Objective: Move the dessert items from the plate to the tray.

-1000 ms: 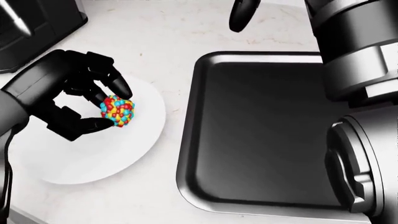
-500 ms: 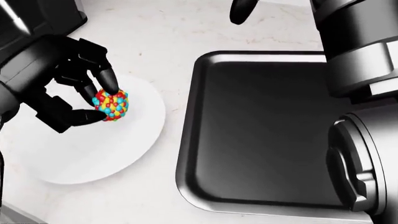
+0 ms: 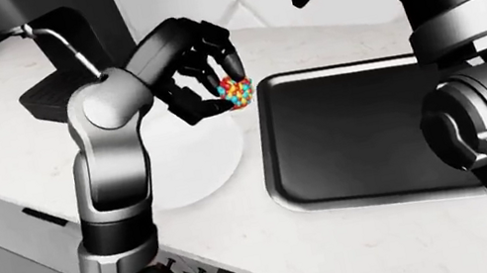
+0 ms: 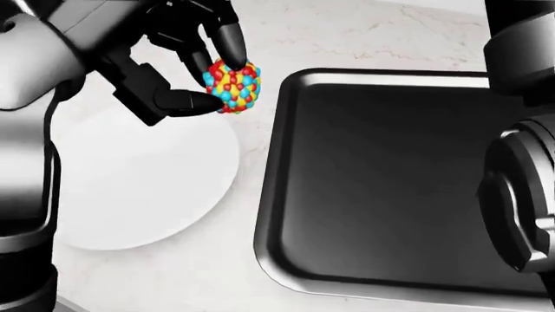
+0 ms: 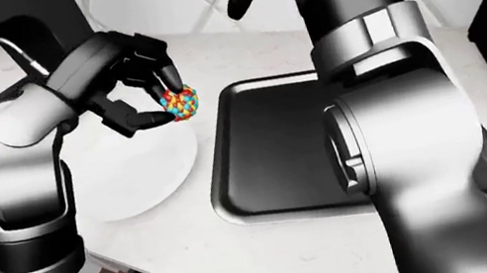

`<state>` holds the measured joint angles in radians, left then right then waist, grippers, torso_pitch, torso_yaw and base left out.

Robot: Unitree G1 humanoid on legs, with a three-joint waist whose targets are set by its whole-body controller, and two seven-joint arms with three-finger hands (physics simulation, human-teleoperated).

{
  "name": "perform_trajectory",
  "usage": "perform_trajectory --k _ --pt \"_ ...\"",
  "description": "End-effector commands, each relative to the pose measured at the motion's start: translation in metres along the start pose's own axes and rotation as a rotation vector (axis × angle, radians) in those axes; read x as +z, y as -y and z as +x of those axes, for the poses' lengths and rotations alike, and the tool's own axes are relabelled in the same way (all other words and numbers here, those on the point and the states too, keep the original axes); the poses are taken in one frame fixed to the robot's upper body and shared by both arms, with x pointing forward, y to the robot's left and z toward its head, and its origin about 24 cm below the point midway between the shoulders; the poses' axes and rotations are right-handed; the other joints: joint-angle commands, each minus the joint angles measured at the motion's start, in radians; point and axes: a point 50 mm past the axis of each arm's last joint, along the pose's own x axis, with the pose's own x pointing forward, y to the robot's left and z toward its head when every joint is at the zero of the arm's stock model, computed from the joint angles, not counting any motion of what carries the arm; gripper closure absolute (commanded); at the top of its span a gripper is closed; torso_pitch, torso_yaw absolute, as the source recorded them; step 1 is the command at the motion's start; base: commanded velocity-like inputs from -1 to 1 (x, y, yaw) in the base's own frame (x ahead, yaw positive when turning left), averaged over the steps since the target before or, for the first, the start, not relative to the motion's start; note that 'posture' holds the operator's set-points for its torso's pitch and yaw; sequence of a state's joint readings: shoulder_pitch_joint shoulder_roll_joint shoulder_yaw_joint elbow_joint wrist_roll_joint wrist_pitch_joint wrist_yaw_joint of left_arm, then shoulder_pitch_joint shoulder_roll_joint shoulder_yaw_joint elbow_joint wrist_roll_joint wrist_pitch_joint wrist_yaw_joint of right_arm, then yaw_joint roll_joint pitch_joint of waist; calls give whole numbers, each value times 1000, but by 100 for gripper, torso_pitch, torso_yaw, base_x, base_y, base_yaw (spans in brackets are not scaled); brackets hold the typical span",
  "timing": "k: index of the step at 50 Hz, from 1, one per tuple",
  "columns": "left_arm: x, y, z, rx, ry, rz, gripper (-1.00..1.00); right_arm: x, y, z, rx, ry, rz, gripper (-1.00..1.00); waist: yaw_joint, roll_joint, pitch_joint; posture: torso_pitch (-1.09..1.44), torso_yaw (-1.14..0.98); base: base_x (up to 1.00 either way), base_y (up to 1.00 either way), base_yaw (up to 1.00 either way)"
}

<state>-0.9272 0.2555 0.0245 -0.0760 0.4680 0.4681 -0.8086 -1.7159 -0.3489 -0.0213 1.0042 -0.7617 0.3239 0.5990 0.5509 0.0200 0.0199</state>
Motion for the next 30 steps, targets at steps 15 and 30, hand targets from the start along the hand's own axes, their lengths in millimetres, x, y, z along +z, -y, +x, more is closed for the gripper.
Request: perform_trajectory --k 15,30 --pt "48 43 26 -71 164 30 54 35 39 -21 -146 94 -16 -100 7 -17 -26 0 42 0 0 0" --pt "47 112 31 -223 183 63 42 30 36 -20 -142 90 -2 -100 15 -36 -25 0 42 0 0 0"
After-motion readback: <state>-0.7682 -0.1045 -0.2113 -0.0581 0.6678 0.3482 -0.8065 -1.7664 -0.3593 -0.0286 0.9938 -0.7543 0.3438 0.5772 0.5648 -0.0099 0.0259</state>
